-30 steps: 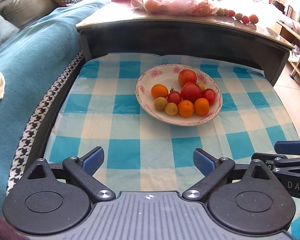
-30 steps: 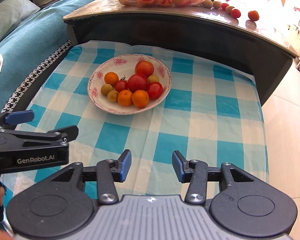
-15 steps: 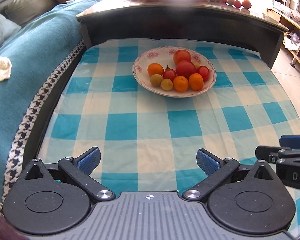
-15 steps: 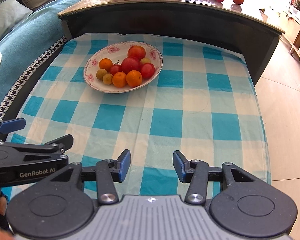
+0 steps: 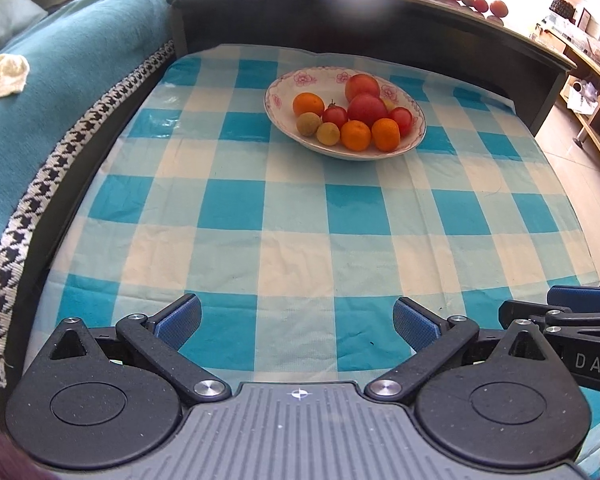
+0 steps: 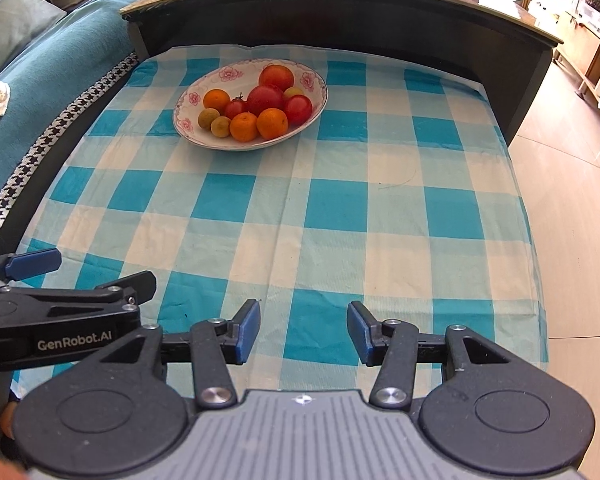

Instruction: Organize fruits

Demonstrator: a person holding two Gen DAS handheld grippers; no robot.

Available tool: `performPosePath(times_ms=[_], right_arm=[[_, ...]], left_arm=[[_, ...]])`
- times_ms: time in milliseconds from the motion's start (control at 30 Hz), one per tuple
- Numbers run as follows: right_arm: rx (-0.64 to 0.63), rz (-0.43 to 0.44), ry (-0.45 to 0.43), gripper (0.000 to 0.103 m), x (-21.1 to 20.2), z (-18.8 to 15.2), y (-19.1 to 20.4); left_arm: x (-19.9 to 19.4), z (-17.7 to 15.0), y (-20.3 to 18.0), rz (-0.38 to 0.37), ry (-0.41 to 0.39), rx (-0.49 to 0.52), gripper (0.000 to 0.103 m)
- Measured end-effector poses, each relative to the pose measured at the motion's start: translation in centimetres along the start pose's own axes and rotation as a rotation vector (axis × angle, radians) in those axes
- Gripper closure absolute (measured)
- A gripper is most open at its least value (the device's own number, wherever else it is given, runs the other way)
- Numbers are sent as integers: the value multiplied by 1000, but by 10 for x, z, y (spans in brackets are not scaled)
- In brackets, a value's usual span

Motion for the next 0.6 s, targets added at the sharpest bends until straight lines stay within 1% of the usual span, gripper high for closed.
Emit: performPosePath(times_ms=[100,300,600], right_arm=[[5,2,1,54,-1,-4,0],[9,5,8,53,-1,-8,1],[17,2,25,53,-1,-18,2]], left_arm=[[-1,-4,-1,-2,-6,8,0],[-1,-11,-7,21,-6,54,0],[-3,-18,-8,-1,19,57,0]])
Point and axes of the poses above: each gripper's, at about its wrist camera, not at the fingertips, and x roughly the way its jaws point, y to its left, z to its top, the point moved 3 cm from there along x, roughly the way its jaws point, and after that the axes turned 5 degrees about z, right-handed, at the moved point
